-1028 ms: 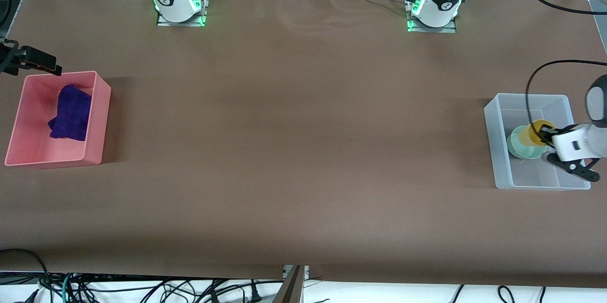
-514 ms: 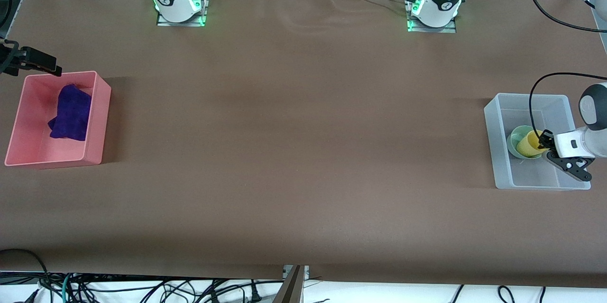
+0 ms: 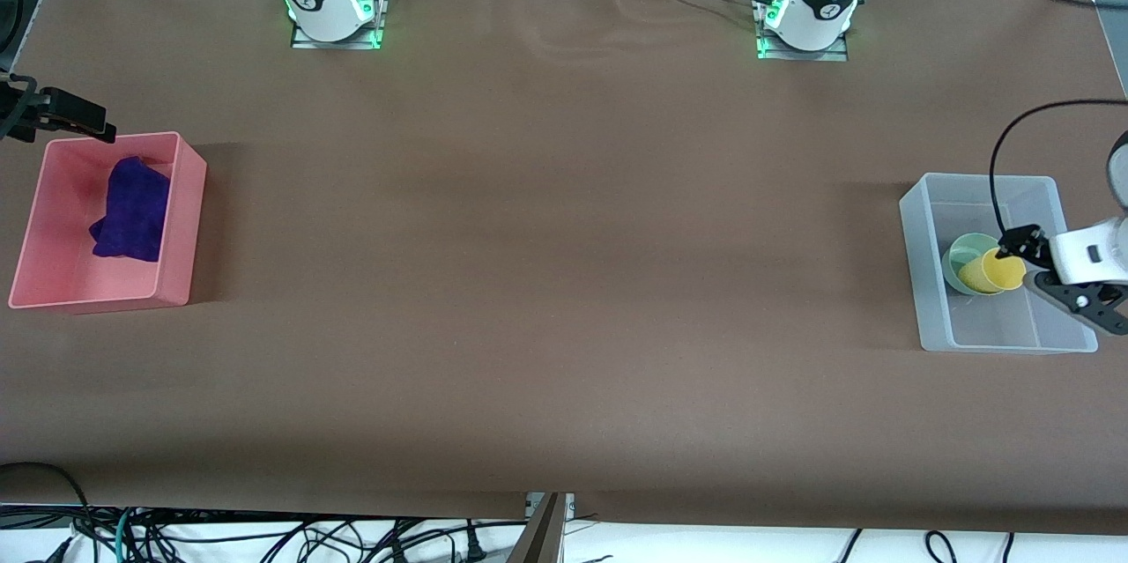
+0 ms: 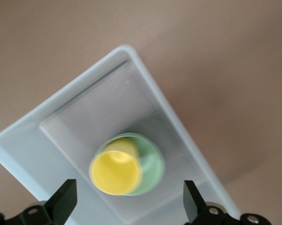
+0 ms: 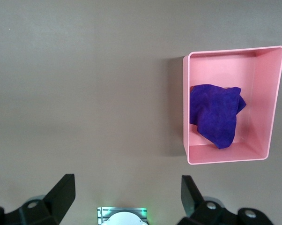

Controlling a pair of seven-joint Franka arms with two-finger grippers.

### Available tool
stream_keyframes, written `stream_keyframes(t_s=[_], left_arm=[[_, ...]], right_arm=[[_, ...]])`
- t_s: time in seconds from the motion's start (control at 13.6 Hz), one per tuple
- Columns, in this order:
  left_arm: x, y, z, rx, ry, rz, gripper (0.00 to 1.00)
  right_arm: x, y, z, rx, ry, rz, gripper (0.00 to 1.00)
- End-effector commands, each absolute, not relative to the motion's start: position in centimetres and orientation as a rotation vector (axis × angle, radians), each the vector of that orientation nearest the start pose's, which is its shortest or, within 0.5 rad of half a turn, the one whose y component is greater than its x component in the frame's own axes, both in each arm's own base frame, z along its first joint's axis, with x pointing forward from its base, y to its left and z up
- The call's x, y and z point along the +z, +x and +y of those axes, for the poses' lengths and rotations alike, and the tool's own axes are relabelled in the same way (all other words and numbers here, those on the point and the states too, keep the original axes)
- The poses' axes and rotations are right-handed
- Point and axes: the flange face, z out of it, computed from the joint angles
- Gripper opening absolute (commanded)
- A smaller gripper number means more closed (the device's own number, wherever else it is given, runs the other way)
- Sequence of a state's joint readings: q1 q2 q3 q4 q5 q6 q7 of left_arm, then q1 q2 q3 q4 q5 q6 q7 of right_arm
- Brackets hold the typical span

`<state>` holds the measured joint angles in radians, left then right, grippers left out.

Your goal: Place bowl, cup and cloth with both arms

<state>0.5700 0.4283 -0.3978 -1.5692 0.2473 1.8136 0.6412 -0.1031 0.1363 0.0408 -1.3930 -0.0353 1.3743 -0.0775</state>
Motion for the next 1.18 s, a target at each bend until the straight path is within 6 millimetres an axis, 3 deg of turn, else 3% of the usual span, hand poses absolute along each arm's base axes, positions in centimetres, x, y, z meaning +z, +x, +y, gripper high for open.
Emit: stream_keyframes(t_s=[0.0, 0.22, 0.29, 0.59, 0.88, 1.1], left_arm=[[45.5, 62.7, 11.2, 0.285, -3.123, 0.518, 1.0], [52.5, 61.1, 3.7, 0.191, -3.133, 0.235, 1.0], [53.8, 60.5, -0.2, 0.166, -3.117, 0.287, 1.0], [57.5, 58.1, -0.8, 0.073, -3.179, 0.187, 1.0], [56.4, 55.0, -0.4, -0.049, -3.172, 0.165, 1.0], [56.3, 54.8, 0.0, -0.051, -3.167, 0.154, 1.0]], right_arm=[[61.7, 57.3, -4.1, 0.228, -3.143, -0.012, 1.0], [61.6, 57.4, -4.1, 0.231, -3.143, -0.01, 1.0], [61.7, 57.3, -4.1, 0.228, -3.143, -0.012, 1.0], [61.5, 57.4, -4.2, 0.233, -3.143, -0.01, 1.0], [61.5, 57.4, -4.5, 0.233, -3.143, -0.005, 1.0], [61.6, 57.4, -4.5, 0.231, -3.143, -0.005, 1.0]])
